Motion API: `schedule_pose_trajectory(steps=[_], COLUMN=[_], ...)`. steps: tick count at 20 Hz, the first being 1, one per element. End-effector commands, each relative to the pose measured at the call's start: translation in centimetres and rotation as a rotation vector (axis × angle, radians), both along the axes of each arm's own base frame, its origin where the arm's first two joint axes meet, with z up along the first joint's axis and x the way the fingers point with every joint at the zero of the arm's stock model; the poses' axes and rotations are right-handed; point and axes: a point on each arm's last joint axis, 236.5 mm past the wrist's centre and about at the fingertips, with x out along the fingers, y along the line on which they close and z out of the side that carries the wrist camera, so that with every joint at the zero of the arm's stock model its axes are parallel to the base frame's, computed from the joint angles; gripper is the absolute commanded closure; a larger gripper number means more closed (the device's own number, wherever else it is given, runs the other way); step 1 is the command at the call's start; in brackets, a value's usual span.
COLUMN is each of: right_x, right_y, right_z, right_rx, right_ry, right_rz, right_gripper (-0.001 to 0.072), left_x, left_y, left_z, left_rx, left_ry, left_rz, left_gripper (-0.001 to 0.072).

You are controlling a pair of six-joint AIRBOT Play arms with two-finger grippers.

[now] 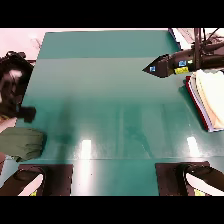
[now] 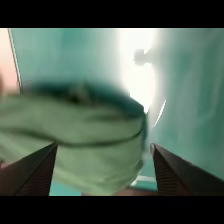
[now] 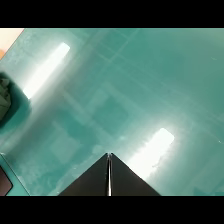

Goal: Fold the shirts.

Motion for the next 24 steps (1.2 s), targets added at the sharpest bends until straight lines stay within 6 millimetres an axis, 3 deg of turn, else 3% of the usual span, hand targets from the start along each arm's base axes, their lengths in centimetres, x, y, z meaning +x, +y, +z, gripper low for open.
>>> schedule_pose_trajectory(steps=[1, 4, 7, 8, 9, 11, 14, 16, 18, 20, 22, 24], right_x=[0.0, 0.0, 0.0, 0.0, 0.1, 0.4, 0.5, 0.4, 0.0, -0.4, -0.2, 0.7], right_y=[0.0, 0.0, 0.0, 0.0, 0.0, 0.0, -0.3, -0.7, -1.2, -1.6, -2.5, -3.9], right_z=[0.0, 0.0, 0.1, 0.1, 0.1, 0.5, 2.8, 5.7, 8.3, 10.1, 11.0, 12.2], right_rx=[-0.001, -0.002, 0.000, 0.000, 0.001, 0.010, 0.041, 0.080, 0.115, 0.139, 0.141, 0.133], right_ry=[-0.001, -0.003, -0.005, -0.006, -0.007, -0.024, -0.100, -0.194, -0.275, -0.329, -0.343, -0.335], right_rz=[0.000, 0.002, 0.000, 0.000, -0.001, -0.011, -0.043, -0.083, -0.114, -0.135, -0.155, -0.184], right_gripper=[0.0694, 0.0694, 0.0694, 0.0694, 0.0694, 0.0694, 0.0694, 0.0694, 0.0695, 0.0695, 0.0696, 0.0695], left_x=[-4.7, -6.9, -7.3, -7.5, -7.1, -5.1, 0.7, 4.6, 6.7, 7.6, 7.7, 8.3], left_y=[1.9, 2.1, 2.1, 2.2, 2.1, 1.9, 0.3, -2.4, -6.1, -9.1, -11.7, -14.4], left_z=[-6.9, -10.1, -10.5, -10.3, -9.9, -7.9, -0.5, 6.9, 15.0, 22.0, 25.7, 25.3], left_rx=[0.069, 0.079, 0.078, 0.079, 0.077, 0.061, -0.026, -0.154, -0.313, -0.452, -0.543, -0.579], left_ry=[0.150, 0.220, 0.224, 0.227, 0.212, 0.135, -0.107, -0.323, -0.530, -0.713, -0.799, -0.761], left_rz=[0.083, 0.094, 0.125, 0.143, 0.143, 0.151, 0.145, 0.087, -0.008, -0.090, -0.175, -0.241], left_gripper=[0.0038, 0.0038, 0.0045, 0.0288, 0.0660, 0.0682, 0.0682, 0.0683, 0.0683, 0.0684, 0.0685, 0.0685])
